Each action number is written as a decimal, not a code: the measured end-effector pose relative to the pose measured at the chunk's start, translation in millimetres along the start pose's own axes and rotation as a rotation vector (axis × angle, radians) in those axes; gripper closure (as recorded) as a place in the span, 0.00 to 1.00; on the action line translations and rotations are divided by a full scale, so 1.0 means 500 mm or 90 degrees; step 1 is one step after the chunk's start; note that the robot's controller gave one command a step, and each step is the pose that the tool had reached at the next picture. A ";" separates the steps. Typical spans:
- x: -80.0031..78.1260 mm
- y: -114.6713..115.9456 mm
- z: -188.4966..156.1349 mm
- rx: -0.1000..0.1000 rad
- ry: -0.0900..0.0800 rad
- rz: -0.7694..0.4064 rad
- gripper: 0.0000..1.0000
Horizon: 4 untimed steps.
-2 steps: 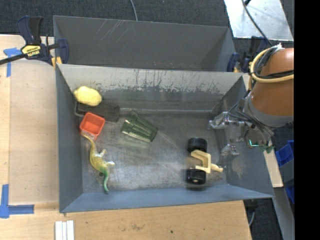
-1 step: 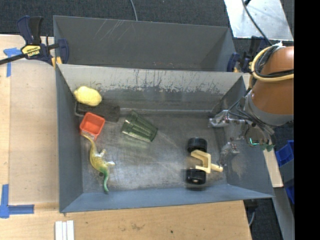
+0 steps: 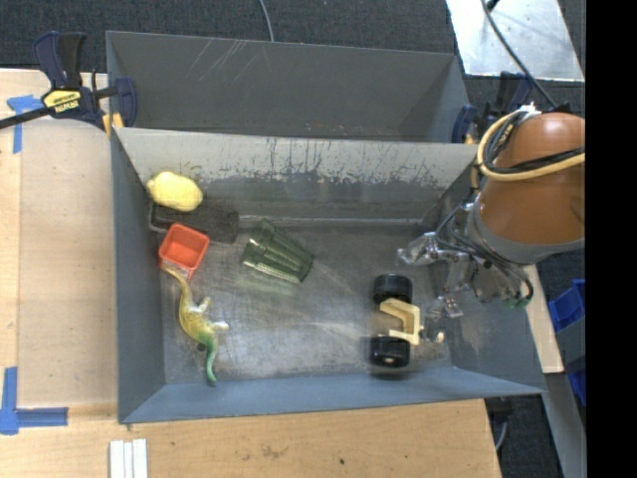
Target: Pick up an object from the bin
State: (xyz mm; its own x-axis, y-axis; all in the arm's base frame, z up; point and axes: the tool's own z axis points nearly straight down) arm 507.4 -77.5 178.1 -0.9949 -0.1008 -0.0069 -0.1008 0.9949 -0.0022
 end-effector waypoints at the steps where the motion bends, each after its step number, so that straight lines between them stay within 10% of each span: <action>1: -0.005 0.004 0.118 0.000 -0.001 -0.086 0.00; 3: -0.013 -0.025 0.207 -0.002 0.001 -0.327 0.00; 4: 0.032 -0.078 0.209 -0.002 -0.002 -0.477 1.00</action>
Offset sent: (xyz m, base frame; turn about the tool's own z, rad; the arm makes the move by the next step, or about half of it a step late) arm 0.0146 -0.0142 -0.1081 -0.3896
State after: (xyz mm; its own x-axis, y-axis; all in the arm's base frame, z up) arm 496.2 -118.0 73.5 -0.6601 -0.7512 -0.0070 -0.7512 0.6601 -0.0039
